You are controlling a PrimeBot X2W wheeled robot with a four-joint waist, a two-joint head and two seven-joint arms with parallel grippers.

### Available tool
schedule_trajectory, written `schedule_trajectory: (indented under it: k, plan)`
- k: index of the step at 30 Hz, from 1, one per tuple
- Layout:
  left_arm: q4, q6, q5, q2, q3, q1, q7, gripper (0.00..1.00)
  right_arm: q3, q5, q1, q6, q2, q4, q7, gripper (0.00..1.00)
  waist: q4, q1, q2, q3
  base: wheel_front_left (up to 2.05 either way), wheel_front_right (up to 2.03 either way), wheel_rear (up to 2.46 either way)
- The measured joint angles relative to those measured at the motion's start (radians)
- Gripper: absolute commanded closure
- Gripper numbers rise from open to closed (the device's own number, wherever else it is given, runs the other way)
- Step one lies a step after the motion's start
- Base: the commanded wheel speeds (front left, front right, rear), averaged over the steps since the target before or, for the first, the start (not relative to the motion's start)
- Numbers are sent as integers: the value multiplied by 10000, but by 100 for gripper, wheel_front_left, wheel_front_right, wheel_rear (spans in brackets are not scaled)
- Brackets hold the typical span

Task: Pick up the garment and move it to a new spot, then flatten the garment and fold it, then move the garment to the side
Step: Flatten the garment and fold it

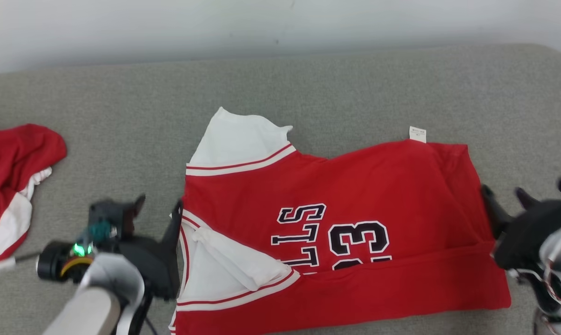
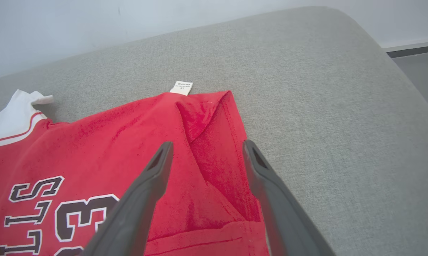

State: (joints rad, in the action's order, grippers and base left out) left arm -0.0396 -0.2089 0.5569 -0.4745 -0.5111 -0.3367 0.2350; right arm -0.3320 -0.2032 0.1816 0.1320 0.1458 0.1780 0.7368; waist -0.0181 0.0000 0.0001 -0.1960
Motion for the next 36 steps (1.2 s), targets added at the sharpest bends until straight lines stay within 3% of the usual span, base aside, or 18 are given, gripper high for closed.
schedule_trajectory:
  k: [4,15,24,35,36]
  plan:
    - [-1149,456,88,424,38,-1543,109,0,951,-604,1182,0,142,-826,217,0,-103,1,0,-346,0,0,0]
    - [-4489,1666,-142,926,-261,-5104,360,0,2305,-245,3888,0,430,-2403,-267,0,-508,2,1,-1585,0,0,0]
    - [-6483,2098,-261,1014,-355,-6507,320,0,2991,-311,4558,0,267,-3189,-1131,0,-1173,1,1,-2303,0,0,0]
    - [-7835,2265,-242,1016,-353,-7518,295,0,3618,-416,4906,0,249,-3653,-1574,0,-1947,0,1,-2743,0,0,0]
    - [-7937,2242,-245,1005,-362,-7588,301,5,3672,-416,4941,0,244,-3701,-1572,0,-1984,0,1,-2762,0,0,0]
